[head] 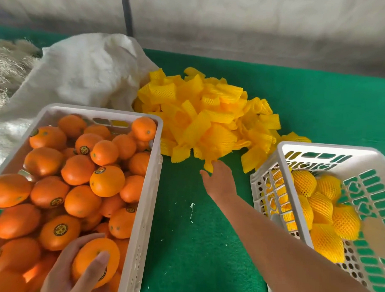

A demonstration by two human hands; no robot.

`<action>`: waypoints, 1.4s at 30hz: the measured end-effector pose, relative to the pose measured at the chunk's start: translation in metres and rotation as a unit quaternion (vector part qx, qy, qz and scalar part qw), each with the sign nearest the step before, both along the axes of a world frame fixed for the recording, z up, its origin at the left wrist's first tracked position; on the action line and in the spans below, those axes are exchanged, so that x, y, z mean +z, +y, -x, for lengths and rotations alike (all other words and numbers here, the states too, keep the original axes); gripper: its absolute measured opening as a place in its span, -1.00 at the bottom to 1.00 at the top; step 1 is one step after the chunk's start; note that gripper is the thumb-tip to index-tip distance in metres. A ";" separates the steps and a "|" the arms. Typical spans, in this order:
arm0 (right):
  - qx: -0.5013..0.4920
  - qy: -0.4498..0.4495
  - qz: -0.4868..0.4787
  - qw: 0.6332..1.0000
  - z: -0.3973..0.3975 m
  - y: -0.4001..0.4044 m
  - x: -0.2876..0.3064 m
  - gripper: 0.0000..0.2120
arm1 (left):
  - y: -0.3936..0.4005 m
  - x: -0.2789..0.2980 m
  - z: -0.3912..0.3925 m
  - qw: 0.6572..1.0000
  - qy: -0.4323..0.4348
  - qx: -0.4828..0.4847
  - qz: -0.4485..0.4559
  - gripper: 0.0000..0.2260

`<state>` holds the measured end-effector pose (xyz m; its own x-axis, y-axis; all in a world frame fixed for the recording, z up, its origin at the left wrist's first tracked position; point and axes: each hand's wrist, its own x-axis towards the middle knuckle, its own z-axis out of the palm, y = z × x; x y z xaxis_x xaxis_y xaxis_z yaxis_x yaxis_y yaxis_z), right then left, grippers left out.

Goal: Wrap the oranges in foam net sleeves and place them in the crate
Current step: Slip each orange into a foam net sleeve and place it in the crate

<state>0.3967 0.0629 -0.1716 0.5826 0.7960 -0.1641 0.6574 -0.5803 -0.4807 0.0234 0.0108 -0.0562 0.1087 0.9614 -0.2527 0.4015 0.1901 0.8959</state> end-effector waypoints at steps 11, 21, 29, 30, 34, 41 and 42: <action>-0.130 0.206 -0.192 0.951 0.107 -0.152 0.093 -0.87 | -0.011 0.017 0.008 0.986 -0.134 -0.021 0.093 -0.53; -0.064 0.456 -0.277 0.843 0.167 -0.216 0.179 -0.83 | -0.032 0.074 0.007 0.856 -0.351 -0.242 0.293 -0.41; -0.056 0.431 -0.274 0.858 0.167 -0.220 0.193 -0.79 | -0.041 0.093 -0.005 0.821 -0.381 -0.251 0.342 -0.36; -0.056 0.434 -0.277 0.855 0.166 -0.221 0.195 -0.80 | -0.040 0.093 -0.004 0.818 -0.384 -0.252 0.348 -0.36; -0.022 0.416 -0.266 0.869 0.168 -0.224 0.203 -0.86 | -0.042 0.096 0.001 0.788 -0.400 -0.252 0.394 -0.27; -0.017 0.333 -0.238 0.912 0.171 -0.223 0.210 -0.86 | -0.038 0.097 0.016 0.734 -0.495 -0.238 0.399 -0.04; -0.014 0.325 -0.236 0.916 0.171 -0.224 0.210 -0.87 | -0.037 0.097 0.018 0.732 -0.497 -0.246 0.396 -0.06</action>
<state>0.2257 -0.1609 0.0384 0.5049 0.8541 -0.1246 0.1315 -0.2188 -0.9669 0.0053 -0.0262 0.0403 0.9006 0.3397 -0.2711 -0.1797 0.8591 0.4793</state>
